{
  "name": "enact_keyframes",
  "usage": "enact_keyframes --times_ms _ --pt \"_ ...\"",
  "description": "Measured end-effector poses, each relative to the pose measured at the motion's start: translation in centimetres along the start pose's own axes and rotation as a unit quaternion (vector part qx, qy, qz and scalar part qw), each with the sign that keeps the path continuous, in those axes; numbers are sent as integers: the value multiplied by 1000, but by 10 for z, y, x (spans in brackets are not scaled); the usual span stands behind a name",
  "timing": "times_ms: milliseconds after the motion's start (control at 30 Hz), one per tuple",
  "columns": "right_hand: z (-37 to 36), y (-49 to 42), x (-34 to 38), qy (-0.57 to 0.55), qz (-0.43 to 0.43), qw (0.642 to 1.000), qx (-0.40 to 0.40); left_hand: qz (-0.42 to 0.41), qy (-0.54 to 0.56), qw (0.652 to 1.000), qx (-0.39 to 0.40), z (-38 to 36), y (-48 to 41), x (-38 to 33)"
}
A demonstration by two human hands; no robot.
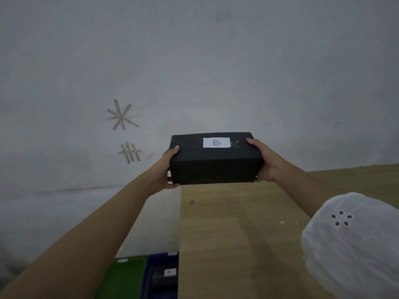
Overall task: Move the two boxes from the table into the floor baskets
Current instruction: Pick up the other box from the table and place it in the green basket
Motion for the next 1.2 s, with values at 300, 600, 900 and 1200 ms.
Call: enact_keyframes --times_ms 300,600,900,1200 --pt "-71 -1 -12 14 -7 999 33 4 39 999 -25 67 10 11" --pt "-201 -9 -58 21 -17 999 41 16 42 999 -29 205 -8 16" --pt "-381 -13 -151 -46 -27 999 8 22 -9 999 -48 401 -25 14" --pt "-487 -21 -212 -27 -28 999 7 41 -9 998 -42 517 -41 46"
Point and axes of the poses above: each hand's wrist, its own y-axis away from the middle knuckle, its own z-axis out of the back of the hand, x = y × z, the point moved 7 cm from there along -y, towards the middle knuckle, and after that the axes turned 10 degrees about z, right-handed, at the moved point
